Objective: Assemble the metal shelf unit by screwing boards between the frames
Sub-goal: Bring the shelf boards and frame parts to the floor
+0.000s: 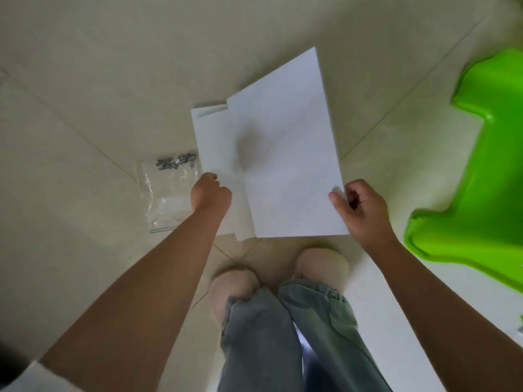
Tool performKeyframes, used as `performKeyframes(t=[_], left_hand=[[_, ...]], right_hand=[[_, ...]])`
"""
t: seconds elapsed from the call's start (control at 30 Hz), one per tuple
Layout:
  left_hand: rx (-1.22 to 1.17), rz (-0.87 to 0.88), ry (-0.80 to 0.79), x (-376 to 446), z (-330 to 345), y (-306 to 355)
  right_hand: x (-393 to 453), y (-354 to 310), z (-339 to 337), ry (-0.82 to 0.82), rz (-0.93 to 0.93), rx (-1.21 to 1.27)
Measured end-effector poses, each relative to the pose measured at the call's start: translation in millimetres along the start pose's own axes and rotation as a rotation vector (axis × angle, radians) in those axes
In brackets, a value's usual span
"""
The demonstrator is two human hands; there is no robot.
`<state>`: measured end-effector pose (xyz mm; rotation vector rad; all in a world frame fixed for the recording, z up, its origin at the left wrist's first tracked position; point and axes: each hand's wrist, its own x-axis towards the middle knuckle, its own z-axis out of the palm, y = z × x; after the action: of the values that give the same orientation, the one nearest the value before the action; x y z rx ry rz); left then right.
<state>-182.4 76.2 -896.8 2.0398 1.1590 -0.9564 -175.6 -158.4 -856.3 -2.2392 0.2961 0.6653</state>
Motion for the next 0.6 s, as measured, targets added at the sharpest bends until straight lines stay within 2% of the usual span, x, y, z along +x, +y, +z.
performKeyframes(t=[0.1, 0.2, 0.37, 0.47, 0.6], left_hand=[[0.17, 0.127, -0.032, -5.1, 7.2, 3.7], [0.394, 0.244, -0.064, -18.3, 12.4, 6.6], [0.585, 0.368, -0.096, -37.1, 8.2, 13.4], [0.722, 0.435, -0.048, -51.3, -3.9, 27.3], [1.02, 0.594, 0.02, -90.9, -18.2, 58.1]], right_hand=[[18.9, 20.6, 24.9, -0.165, 0.042, -0.062], [30.7, 37.2, 51.7, -0.255, 0.157, -0.212], [29.3, 34.7, 61.3, -0.302, 0.224, -0.345], [16.8, 19.3, 48.2, -0.324, 0.237, -0.38], [-17.2, -8.2, 5.2, -0.285, 0.134, -0.365]])
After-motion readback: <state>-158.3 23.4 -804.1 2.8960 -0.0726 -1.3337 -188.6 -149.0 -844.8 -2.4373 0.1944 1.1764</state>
